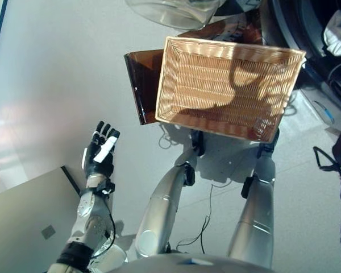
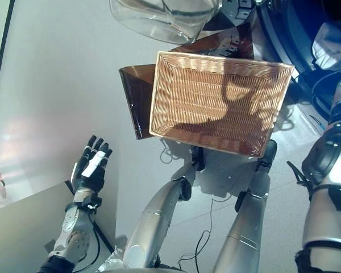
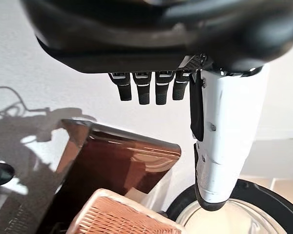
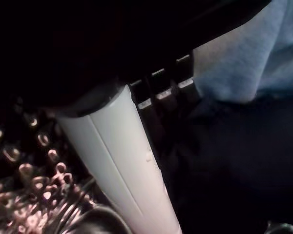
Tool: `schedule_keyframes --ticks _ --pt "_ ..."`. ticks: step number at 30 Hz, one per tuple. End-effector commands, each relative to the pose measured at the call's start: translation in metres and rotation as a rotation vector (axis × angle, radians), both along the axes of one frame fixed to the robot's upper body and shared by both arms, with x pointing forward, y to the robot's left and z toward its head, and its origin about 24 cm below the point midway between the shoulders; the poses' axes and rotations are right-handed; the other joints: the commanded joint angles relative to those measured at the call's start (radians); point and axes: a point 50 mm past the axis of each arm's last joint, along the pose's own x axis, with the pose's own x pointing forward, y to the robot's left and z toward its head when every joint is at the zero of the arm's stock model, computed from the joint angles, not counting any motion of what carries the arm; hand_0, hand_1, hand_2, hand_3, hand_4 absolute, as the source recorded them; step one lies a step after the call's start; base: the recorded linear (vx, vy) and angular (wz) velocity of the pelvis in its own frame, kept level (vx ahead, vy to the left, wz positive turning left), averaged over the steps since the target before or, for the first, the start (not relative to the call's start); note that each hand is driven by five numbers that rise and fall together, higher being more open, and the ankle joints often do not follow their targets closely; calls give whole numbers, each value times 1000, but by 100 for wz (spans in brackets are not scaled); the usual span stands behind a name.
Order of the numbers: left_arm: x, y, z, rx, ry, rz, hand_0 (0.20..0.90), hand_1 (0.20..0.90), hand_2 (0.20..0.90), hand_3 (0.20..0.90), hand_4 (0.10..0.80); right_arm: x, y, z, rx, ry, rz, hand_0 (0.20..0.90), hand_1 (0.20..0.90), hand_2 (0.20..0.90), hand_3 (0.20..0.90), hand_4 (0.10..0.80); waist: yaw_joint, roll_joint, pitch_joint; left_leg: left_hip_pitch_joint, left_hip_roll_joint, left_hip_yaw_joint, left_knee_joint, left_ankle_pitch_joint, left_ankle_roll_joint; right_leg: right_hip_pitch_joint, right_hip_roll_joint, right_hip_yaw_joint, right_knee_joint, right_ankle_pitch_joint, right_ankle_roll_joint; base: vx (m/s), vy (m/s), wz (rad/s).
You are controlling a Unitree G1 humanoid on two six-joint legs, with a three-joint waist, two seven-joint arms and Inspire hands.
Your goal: Pick up the clothes and place them into the washing machine
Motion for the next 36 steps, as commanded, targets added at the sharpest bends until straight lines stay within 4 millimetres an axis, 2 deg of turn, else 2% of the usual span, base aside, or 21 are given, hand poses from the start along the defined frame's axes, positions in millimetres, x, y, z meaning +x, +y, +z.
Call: schedule_keyframes --ticks 1,9,10,12,13,14,15,17,18,19,20,23,24,25,26,30,34,36 --pt "-11 40 19 65 -86 156 900 900 900 900 800 -38 -22 33 -226 19 -184 900 900 900 900 800 38 84 -43 70 -14 -50 -192 70 -73 -39 59 -12 233 -210 -47 0 0 0" --pt "-13 43 17 65 -74 167 900 900 900 900 800 -36 -22 26 -236 87 -201 900 900 900 900 800 45 80 -53 79 -15 -52 -201 69 -72 -28 60 -20 232 -210 -48 0 4 0" --pt "-14 43 16 70 -71 164 900 900 900 900 800 -37 -24 24 -238 143 -224 900 900 900 900 800 46 78 -54 80 -15 -53 -201 70 -71 -24 60 -22 230 -210 -48 0 0 0" --pt "-14 45 20 105 -79 154 900 900 900 900 800 -35 -24 17 -297 413 -301 900 900 900 900 800 51 72 -54 83 -16 -54 -202 73 -72 -11 61 -25 224 -208 -48 0 0 0" --pt "-14 44 20 102 -79 155 900 900 900 900 800 -34 -22 21 -300 421 -307 900 900 900 900 800 50 76 -53 84 -16 -54 -203 73 -72 -10 61 -26 223 -207 -48 0 0 0" --pt "-13 46 23 143 -87 142 900 900 900 900 800 -32 -22 15 -396 670 -400 900 900 900 900 800 57 71 -56 85 -17 -57 -204 75 -72 0 61 -30 217 -206 -48 0 0 0" --pt "-13 45 23 141 -87 143 900 900 900 900 800 -32 -20 17 -398 674 -404 900 900 900 900 800 56 74 -56 86 -16 -57 -204 75 -72 1 62 -31 216 -205 -48 0 0 0" --pt "-10 49 30 173 -117 149 900 900 900 900 800 -35 -22 14 -517 1006 -578 900 900 900 900 800 62 62 -64 88 -17 -63 -207 79 -71 16 63 -40 206 -202 -49 10 -5 2" --pt "-9 48 32 168 -130 151 900 900 900 900 800 -37 -22 14 -545 1098 -648 900 900 900 900 800 63 60 -67 91 -18 -65 -209 80 -70 21 64 -42 203 -200 -49 18 -7 6" --pt "-9 47 32 166 -130 151 900 900 900 900 800 -36 -22 15 -546 1100 -651 900 900 900 900 800 62 62 -67 91 -18 -66 -209 80 -70 21 64 -43 202 -200 -49 25 14 10" --pt "-7 46 32 159 -135 158 900 900 900 900 800 -38 -25 8 -593 1288 -734 900 900 900 900 800 68 54 -76 96 -19 -69 -213 82 -69 34 64 -46 194 -198 -48 27 10 13" --pt "-5 42 31 143 -140 160 900 900 900 900 800 -41 -27 4 -614 1452 -830 900 900 900 900 800 74 44 -88 106 -21 -72 -217 81 -68 49 66 -50 183 -194 -49 25 29 9" --pt "-5 41 31 142 -140 160 900 900 900 900 800 -41 -27 4 -615 1452 -831 900 900 900 900 800 74 45 -88 106 -21 -73 -217 81 -68 50 66 -50 181 -194 -49 28 38 3" --pt "-4 39 29 140 -134 153 900 900 900 900 800 -41 -28 -3 -645 1560 -863 900 900 900 900 800 77 38 -96 113 -22 -74 -217 79 -67 66 65 -54 172 -192 -49 0 0 0" --pt "-4 39 29 140 -133 153 900 900 900 900 800 -41 -28 -3 -645 1561 -863 900 900 900 900 800 77 38 -95 113 -22 -75 -218 79 -67 67 65 -55 171 -192 -49 26 37 0" --pt "-3 35 25 162 -117 131 900 900 900 900 800 -39 -29 -23 -786 1827 -974 900 900 900 900 800 84 17 -118 138 -33 -78 -218 72 -64 118 57 -60 134 -180 -42 19 34 1" --pt "-4 37 20 171 -96 138 900 900 900 900 800 -33 -25 -33 -837 1862 -974 900 900 900 900 800 83 7 -124 153 -38 -78 -219 67 -63 150 53 -61 105 -169 -39 17 52 8" --pt "-5 36 17 178 -82 135 900 900 900 900 800 -27 -20 -48 -891 1906 -958 900 900 900 900 800 87 -4 -133 165 -43 -76 -218 62 -62 183 47 -62 72 -158 -35 24 59 4"
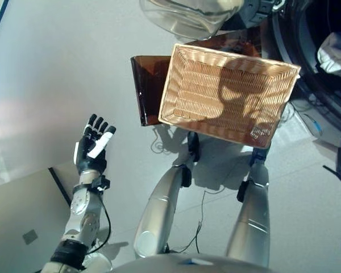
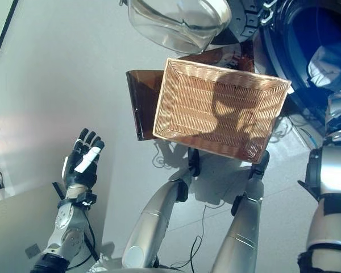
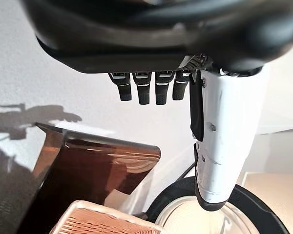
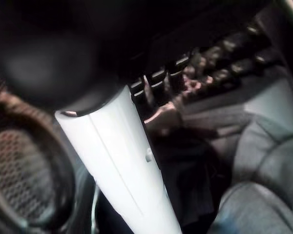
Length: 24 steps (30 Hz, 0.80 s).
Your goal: Pick up the clothes and place them into the washing machine
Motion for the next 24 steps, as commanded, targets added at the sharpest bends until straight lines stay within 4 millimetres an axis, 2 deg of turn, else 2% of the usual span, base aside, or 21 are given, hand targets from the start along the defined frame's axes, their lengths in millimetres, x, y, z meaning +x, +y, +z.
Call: schedule_keyframes --ticks 1,4,6,7,8,10,11,12,13,15,16,17,18,19,20,24 --pt "-10 28 5 57 -45 126 900 900 900 900 800 -17 -13 -10 -262 160 -97 900 900 900 900 800 82 10 -124 145 -45 -18 -298 93 -64 90 48 -7 65 -145 -42 22 41 -2" --pt "-10 28 4 63 -38 125 900 900 900 900 800 -14 -11 -25 -245 200 -75 900 900 900 900 800 78 1 -126 155 -46 -16 -299 90 -65 116 46 -7 42 -136 -39 0 0 0" --pt "-10 28 -2 72 -13 121 900 900 900 900 800 -6 -2 -48 -223 257 -31 900 900 900 900 800 77 -21 -131 179 -46 -12 -305 86 -69 168 40 -14 0 -122 -34 0 0 0" --pt "-10 28 -2 73 -12 121 900 900 900 900 800 -6 -2 -49 -222 258 -31 900 900 900 900 800 77 -21 -130 181 -46 -12 -305 86 -69 171 40 -14 -2 -121 -33 34 4 0" --pt "-12 28 -10 80 23 119 900 900 900 900 800 -2 4 -68 -205 303 2 900 900 900 900 800 73 -34 -133 197 -46 -11 -308 82 -70 202 38 -16 -31 -110 -29 25 -1 -3" --pt "-13 29 -19 90 69 125 900 900 900 900 800 3 14 -88 -190 346 42 900 900 900 900 800 72 -52 -136 216 -46 -8 -308 75 -71 243 36 -17 -61 -99 -25 32 -10 -4" --pt "-13 29 -19 91 70 125 900 900 900 900 800 3 14 -88 -189 346 42 900 900 900 900 800 72 -53 -135 218 -47 -8 -308 75 -71 245 36 -17 -62 -99 -25 21 -26 -6" --pt "-16 33 -28 123 122 138 900 900 900 900 800 6 21 -103 -185 392 71 900 900 900 900 800 70 -66 -136 229 -43 -7 -302 69 -71 268 36 -19 -76 -92 -24 7 -16 -4" --pt "-16 33 -28 124 122 138 900 900 900 900 800 6 21 -103 -185 392 71 900 900 900 900 800 70 -66 -135 230 -43 -7 -301 69 -71 269 36 -19 -77 -92 -24 18 -30 -2" --pt "-19 37 -40 167 190 161 900 900 900 900 800 9 35 -130 -189 475 128 900 900 900 900 800 68 -83 -139 248 -39 -6 -289 59 -72 300 33 -21 -89 -85 -21 0 0 0" --pt "-19 37 -40 167 190 161 900 900 900 900 800 9 35 -130 -189 475 128 900 900 900 900 800 68 -83 -139 248 -39 -6 -289 59 -72 300 33 -21 -89 -85 -21 29 -35 -2" --pt "-23 43 -48 198 241 188 900 900 900 900 800 10 44 -146 -175 510 157 900 900 900 900 800 67 -94 -145 261 -38 -4 -282 52 -73 319 31 -22 -96 -83 -21 0 0 0" --pt "-26 45 -54 210 274 199 900 900 900 900 800 10 49 -155 -174 532 179 900 900 900 900 800 67 -98 -147 267 -38 -4 -280 50 -73 326 30 -22 -95 -82 -21 0 0 0" --pt "-25 45 -54 210 274 199 900 900 900 900 800 10 49 -155 -174 532 179 900 900 900 900 800 67 -98 -147 268 -38 -4 -280 50 -73 326 30 -23 -95 -82 -21 0 0 0" --pt "-29 50 -61 222 318 228 900 900 900 900 800 10 56 -169 -147 556 206 900 900 900 900 800 67 -104 -153 278 -36 -5 -275 46 -73 338 29 -24 -97 -79 -22 0 0 0" --pt "-35 56 -70 247 379 260 900 900 900 900 800 6 72 -198 -89 606 265 900 900 900 900 800 68 -116 -165 316 -32 -5 -278 41 -75 373 28 -27 -100 -81 -20 27 -16 -3"
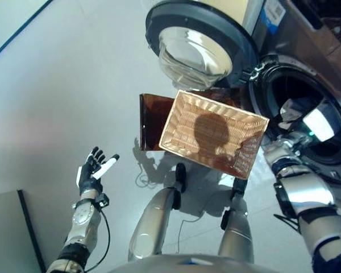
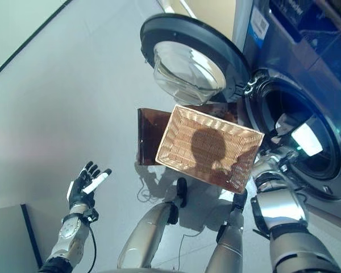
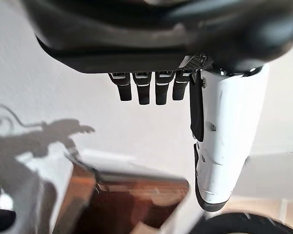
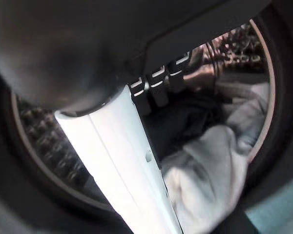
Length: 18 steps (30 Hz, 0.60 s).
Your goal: Pick up the clothes and place them into the washing machine
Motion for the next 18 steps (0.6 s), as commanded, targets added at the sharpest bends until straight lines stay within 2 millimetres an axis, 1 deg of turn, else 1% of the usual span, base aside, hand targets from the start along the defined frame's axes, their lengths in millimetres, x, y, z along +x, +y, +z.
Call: schedule_keyframes --ticks 1,2,3,4,5,6,7,8,9,10,11,12,13,14,15,17,18 --pt "-4 27 12 75 -55 116 900 900 900 900 800 -6 -21 14 -136 -16 1 900 900 900 900 800 49 19 -38 107 -30 -12 -256 99 -68 109 31 -12 45 -88 -10 32 -18 0" --pt "-5 28 10 84 -40 125 900 900 900 900 800 -7 -14 5 -115 6 23 900 900 900 900 800 49 15 -41 120 -29 -12 -260 99 -69 120 32 -13 44 -88 -10 59 -41 -1" --pt "-5 26 8 88 -32 121 900 900 900 900 800 -11 -5 -12 -72 47 51 900 900 900 900 800 53 7 -47 143 -29 -16 -263 99 -70 144 32 -17 47 -92 -9 59 -41 -1" --pt "-5 26 8 89 -32 121 900 900 900 900 800 -11 -5 -12 -72 47 52 900 900 900 900 800 53 7 -47 144 -29 -17 -263 99 -70 145 32 -17 46 -92 -9 83 -61 3" --pt "-7 25 3 98 0 114 900 900 900 900 800 -17 2 -28 -32 93 69 900 900 900 900 800 58 -1 -51 168 -29 -22 -267 98 -72 173 31 -23 46 -96 -9 79 -54 7" --pt "-8 24 1 99 10 108 900 900 900 900 800 -22 7 -40 -1 126 79 900 900 900 900 800 61 -7 -55 187 -29 -25 -270 97 -73 193 30 -28 45 -99 -8 79 -54 8" --pt "-8 24 1 99 10 108 900 900 900 900 800 -22 7 -40 -1 126 79 900 900 900 900 800 61 -7 -55 188 -30 -25 -271 97 -73 194 30 -29 44 -99 -8 99 -57 4" --pt "-8 21 -2 103 30 104 900 900 900 900 800 -30 13 -56 49 157 88 900 900 900 900 800 62 -15 -56 220 -30 -31 -274 95 -75 222 30 -34 44 -103 -7 97 -51 2" --pt "-9 21 -5 106 45 109 900 900 900 900 800 -36 17 -66 75 176 91 900 900 900 900 800 64 -20 -60 237 -29 -34 -279 97 -77 238 28 -39 40 -103 -6 97 -51 4" --pt "-9 21 -5 106 45 109 900 900 900 900 800 -36 17 -66 75 176 91 900 900 900 900 800 64 -20 -60 237 -29 -34 -279 97 -77 238 28 -39 40 -103 -6 81 -34 7" --pt "-10 19 -7 115 61 104 900 900 900 900 800 -42 24 -77 103 205 105 900 900 900 900 800 64 -25 -62 259 -30 -41 -285 97 -78 257 28 -44 41 -107 -5 121 -47 3" --pt "-13 18 -14 129 107 100 900 900 900 900 800 -53 32 -93 138 248 113 900 900 900 900 800 66 -35 -69 295 -30 -49 -298 97 -79 286 29 -52 38 -109 -4 120 -47 3" --pt "-13 18 -14 129 107 100 900 900 900 900 800 -53 32 -93 138 248 113 900 900 900 900 800 66 -35 -69 295 -30 -49 -298 97 -79 286 29 -52 38 -109 -4 124 -50 11" --pt "-13 16 -17 138 125 89 900 900 900 900 800 -59 36 -101 169 260 114 900 900 900 900 800 67 -41 -72 316 -30 -53 -306 98 -81 305 28 -60 35 -110 -2 145 -51 16" --pt "-18 17 -24 154 181 98 900 900 900 900 800 -72 47 -116 211 295 125 900 900 900 900 800 63 -55 -84 351 -30 -61 -322 101 -84 334 26 -71 28 -107 1 195 -66 16" --pt "-22 17 -31 177 233 95 900 900 900 900 800 -87 52 -130 264 318 115 900 900 900 900 800 54 -70 -90 392 -29 -61 -341 108 -88 368 25 -84 19 -101 5 145 -50 17" --pt "-22 17 -31 177 233 95 900 900 900 900 800 -87 52 -130 264 318 115 900 900 900 900 800 54 -70 -90 393 -29 -61 -341 108 -88 368 25 -85 19 -100 5 133 -51 18"
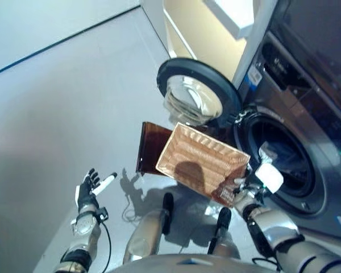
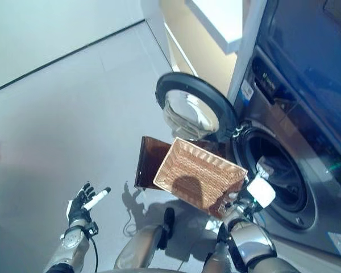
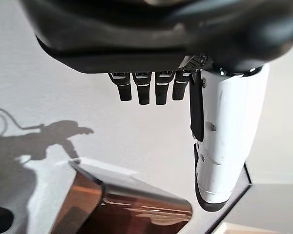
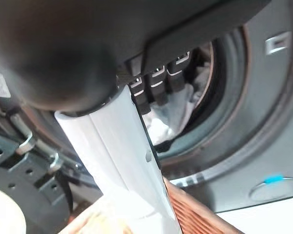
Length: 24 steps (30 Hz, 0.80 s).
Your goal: Pick up the clothes and place them into the washing machine
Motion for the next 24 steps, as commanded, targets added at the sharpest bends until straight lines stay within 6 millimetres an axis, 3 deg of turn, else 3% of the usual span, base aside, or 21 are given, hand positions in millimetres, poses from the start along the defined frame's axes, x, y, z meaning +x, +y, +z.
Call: schedule_keyframes --ticks 1,6,14,18,20,23,24 --pt "5 14 5 106 5 35 900 900 900 900 800 3 -12 7 -12 -80 -25 900 900 900 900 800 35 14 -19 157 -15 -11 -265 117 -72 105 31 -13 70 -39 17 131 -57 6" --pt "-11 19 -9 184 163 -13 900 900 900 900 800 -18 0 -11 38 -19 30 900 900 900 900 800 0 -42 -42 245 -4 -3 -300 129 -81 171 40 -9 55 12 33 122 -52 0" --pt "-47 33 -25 311 412 -112 900 900 900 900 800 -31 16 -25 144 31 148 900 900 900 900 800 -57 -103 -85 353 18 33 -325 127 -92 244 62 36 33 58 51 90 -25 -18" --pt "-61 32 -32 352 523 -230 900 900 900 900 800 -39 39 -38 264 120 300 900 900 900 900 800 -101 -127 -113 384 36 61 -325 131 -106 264 75 71 15 80 62 7 -5 -23" --pt "-63 30 -34 350 544 -258 900 900 900 900 800 -44 42 -41 317 130 299 900 900 900 900 800 -115 -131 -119 390 42 70 -325 135 -110 268 78 77 10 80 63 -19 13 -32" --pt "-71 23 -41 334 615 -332 900 900 900 900 800 -74 48 -58 534 191 163 900 900 900 900 800 -150 -144 -143 398 56 82 -325 134 -119 280 89 85 -15 71 60 -40 30 -25" --pt "-71 23 -41 334 615 -332 900 900 900 900 800 -74 48 -58 534 191 163 900 900 900 900 800 -150 -144 -143 398 56 82 -325 134 -119 280 89 85 -15 71 60 -22 43 -13"
